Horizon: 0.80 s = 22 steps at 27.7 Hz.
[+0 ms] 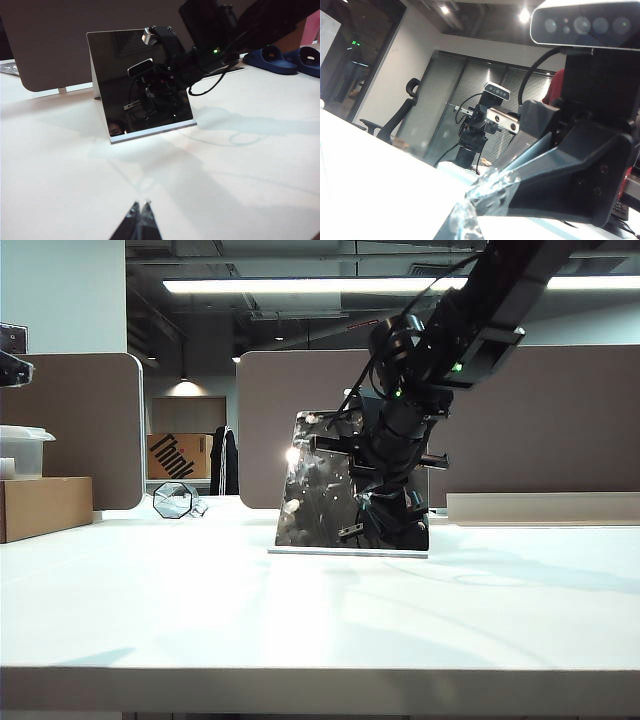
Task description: Push the center of the mirror on the table forward to move it for a short distance.
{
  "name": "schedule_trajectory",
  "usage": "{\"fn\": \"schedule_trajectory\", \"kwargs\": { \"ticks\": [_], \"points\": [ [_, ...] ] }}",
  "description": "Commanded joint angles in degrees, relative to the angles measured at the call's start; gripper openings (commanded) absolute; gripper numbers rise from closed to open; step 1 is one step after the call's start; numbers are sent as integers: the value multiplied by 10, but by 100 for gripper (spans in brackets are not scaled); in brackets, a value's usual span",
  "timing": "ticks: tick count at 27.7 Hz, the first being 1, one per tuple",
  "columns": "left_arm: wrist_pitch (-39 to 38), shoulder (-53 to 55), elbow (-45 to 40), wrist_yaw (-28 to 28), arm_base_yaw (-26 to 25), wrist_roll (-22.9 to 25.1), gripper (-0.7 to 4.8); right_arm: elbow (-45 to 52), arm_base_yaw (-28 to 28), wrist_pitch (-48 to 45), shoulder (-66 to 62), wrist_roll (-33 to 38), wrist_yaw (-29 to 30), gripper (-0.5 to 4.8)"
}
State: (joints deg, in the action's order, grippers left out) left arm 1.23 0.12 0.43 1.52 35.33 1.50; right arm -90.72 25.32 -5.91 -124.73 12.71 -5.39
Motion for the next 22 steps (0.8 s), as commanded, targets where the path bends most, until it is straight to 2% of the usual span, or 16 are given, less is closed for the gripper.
{"fn": "schedule_trajectory", "kwargs": {
  "ticks": [1,9,22],
  "points": [
    [5,0,-1,-2,0,0,-5,-37,-12,1,-20,-9,2,-5],
    [5,0,-1,-2,0,0,-5,-117,-39,7,-68,-10,17,-5],
    [5,0,-1,-3,0,0,-5,-269,-54,33,-169,-17,28,-5]
  ]
}}
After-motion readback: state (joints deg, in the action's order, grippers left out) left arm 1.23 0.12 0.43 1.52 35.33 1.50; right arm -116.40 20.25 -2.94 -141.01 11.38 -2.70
